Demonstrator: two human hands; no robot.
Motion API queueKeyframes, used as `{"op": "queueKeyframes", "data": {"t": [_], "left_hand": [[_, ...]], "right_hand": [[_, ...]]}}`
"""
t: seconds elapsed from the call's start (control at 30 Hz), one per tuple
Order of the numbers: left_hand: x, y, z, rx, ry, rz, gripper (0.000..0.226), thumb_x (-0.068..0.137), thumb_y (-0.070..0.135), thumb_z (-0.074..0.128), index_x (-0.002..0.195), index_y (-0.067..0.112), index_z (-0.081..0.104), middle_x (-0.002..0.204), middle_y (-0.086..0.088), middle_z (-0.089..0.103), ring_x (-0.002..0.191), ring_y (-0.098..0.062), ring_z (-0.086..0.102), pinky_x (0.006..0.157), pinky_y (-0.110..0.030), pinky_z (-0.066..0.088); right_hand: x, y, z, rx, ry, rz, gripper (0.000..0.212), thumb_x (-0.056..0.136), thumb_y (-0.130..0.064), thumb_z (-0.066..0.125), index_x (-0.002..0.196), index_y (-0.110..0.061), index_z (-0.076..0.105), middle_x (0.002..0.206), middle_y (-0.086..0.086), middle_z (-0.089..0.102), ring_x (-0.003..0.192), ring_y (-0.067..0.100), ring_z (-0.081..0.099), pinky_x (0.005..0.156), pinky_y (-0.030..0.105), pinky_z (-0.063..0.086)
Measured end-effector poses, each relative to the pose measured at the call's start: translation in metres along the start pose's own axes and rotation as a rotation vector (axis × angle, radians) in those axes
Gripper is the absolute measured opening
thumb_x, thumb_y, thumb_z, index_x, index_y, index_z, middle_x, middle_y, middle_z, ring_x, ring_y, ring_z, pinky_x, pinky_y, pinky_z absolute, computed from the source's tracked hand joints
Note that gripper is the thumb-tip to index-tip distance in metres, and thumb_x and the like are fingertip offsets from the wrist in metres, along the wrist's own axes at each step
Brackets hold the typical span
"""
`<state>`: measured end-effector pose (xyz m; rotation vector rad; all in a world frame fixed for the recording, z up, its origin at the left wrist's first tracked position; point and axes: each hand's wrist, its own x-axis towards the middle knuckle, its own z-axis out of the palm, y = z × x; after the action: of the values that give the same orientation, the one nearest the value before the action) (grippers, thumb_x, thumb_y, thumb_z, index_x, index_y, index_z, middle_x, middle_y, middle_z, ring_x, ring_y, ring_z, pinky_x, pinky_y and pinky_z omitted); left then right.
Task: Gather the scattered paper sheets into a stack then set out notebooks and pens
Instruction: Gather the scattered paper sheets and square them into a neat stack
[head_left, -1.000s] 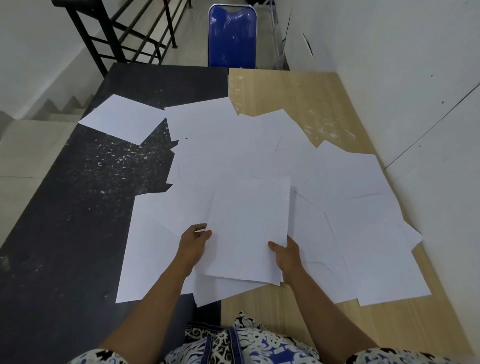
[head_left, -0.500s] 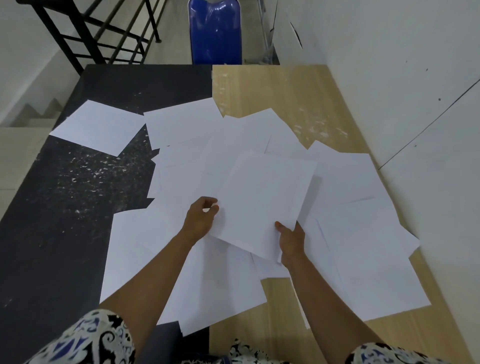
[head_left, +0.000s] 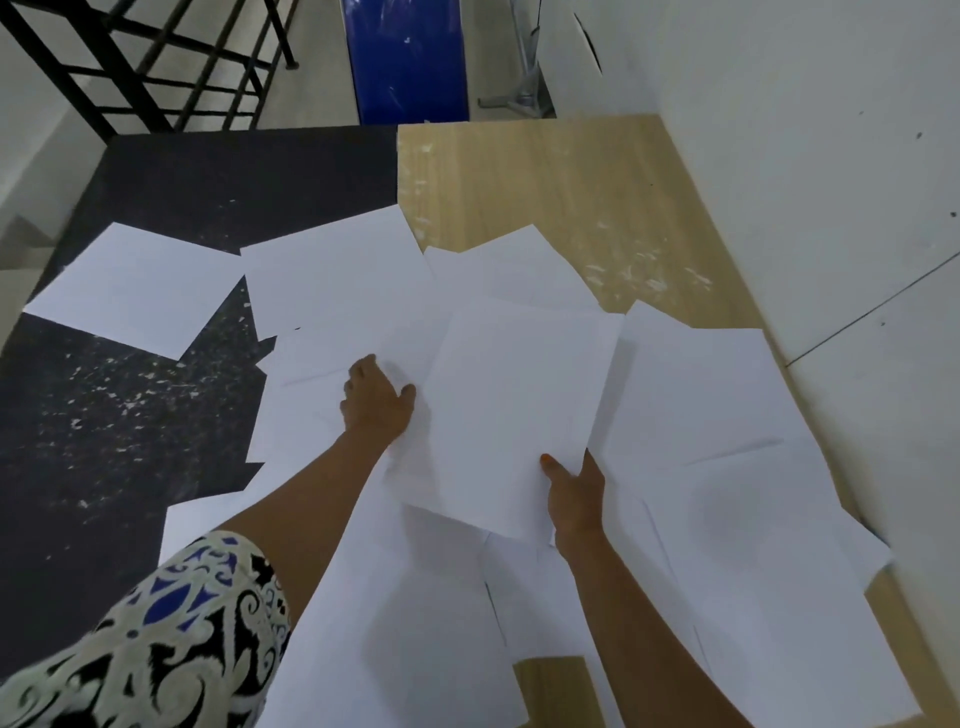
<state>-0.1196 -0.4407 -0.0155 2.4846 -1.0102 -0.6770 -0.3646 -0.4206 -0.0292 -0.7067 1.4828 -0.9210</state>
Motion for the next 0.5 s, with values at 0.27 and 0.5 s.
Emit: {"op": "queueKeyframes", "data": {"t": [0.27,0.5], "left_hand": [[0.032,0.013,0.008,0.266,-0.031,-0.153,0.104,0.068,0.057,0.078,0.141,0.006,0.025,0.138,-0.015,0.032,0.127,-0.034,0.032,0.092,-0.045,0.040],[0.041,-0.005,0.002,-0.145,-0.001,-0.216,0.061,0.085,0.026,0.072,0.132,0.003,0.042,0.131,-0.016,0.050,0.123,-0.034,0.047,0.093,-0.036,0.041]], "right_hand": [[0.015,0.007,-0.001,-0.075,-0.060,-0.004,0.041,0.090,-0.002,0.060,0.130,-0.010,0.055,0.123,0.004,0.063,0.112,0.021,0.059,0.101,0.038,0.046],[0.015,0.009,0.002,-0.065,-0.031,0.030,0.043,0.089,-0.004,0.062,0.131,-0.010,0.055,0.125,0.005,0.063,0.114,0.022,0.059,0.104,0.041,0.045]]}}
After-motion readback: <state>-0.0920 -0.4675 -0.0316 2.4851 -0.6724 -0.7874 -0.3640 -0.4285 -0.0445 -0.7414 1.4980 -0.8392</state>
